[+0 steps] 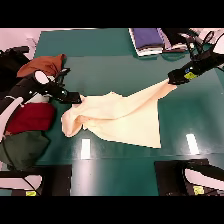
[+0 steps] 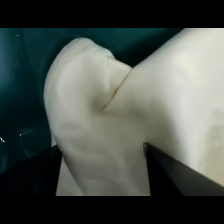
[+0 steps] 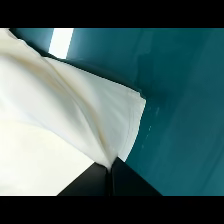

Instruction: Fold the shirts.

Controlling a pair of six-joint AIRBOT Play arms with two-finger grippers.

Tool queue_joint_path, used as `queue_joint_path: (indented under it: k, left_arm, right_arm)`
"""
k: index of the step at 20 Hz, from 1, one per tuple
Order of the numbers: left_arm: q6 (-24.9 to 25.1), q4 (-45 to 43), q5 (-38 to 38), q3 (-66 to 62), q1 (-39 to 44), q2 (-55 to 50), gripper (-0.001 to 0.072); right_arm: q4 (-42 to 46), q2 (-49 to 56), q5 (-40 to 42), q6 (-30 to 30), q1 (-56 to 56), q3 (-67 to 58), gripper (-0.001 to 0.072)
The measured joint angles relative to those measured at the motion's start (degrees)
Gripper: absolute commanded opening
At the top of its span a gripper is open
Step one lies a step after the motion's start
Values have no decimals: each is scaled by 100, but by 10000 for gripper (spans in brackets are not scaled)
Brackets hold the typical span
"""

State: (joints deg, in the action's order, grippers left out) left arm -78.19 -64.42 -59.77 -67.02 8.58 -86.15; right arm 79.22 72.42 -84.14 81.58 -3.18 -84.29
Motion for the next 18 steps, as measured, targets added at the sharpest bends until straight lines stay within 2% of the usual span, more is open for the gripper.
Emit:
queue_joint_path:
  k: [1, 2, 3, 4, 10, 14, 18]
  left_arm:
    - [35, 94, 9, -4, -4, -87, 560]
    - [74, 166, 13, -9, -4, -146, 344]
    - [109, 208, -4, -9, -9, -197, 164]
    - [140, 243, -26, -11, -11, -221, 27]
    - [164, 44, -146, -391, -13, 107, 29]
    - [-20, -662, -98, -1250, -13, 1025, 30]
    - [-105, -1130, -101, -2398, -13, 2184, 29]
  right_arm:
    - [0, 0, 0, 0, 0, 0, 15]
    - [0, 0, 0, 0, 0, 0, 15]
    - [-2, 0, 0, 0, 0, 0, 15]
    - [-2, 0, 0, 0, 0, 0, 15]
    - [-2, -70, 9, 0, 0, -9, 15]
    - [107, -387, 83, -2, 0, -367, 15]
    - [264, -903, 199, -2, 0, -1248, 15]
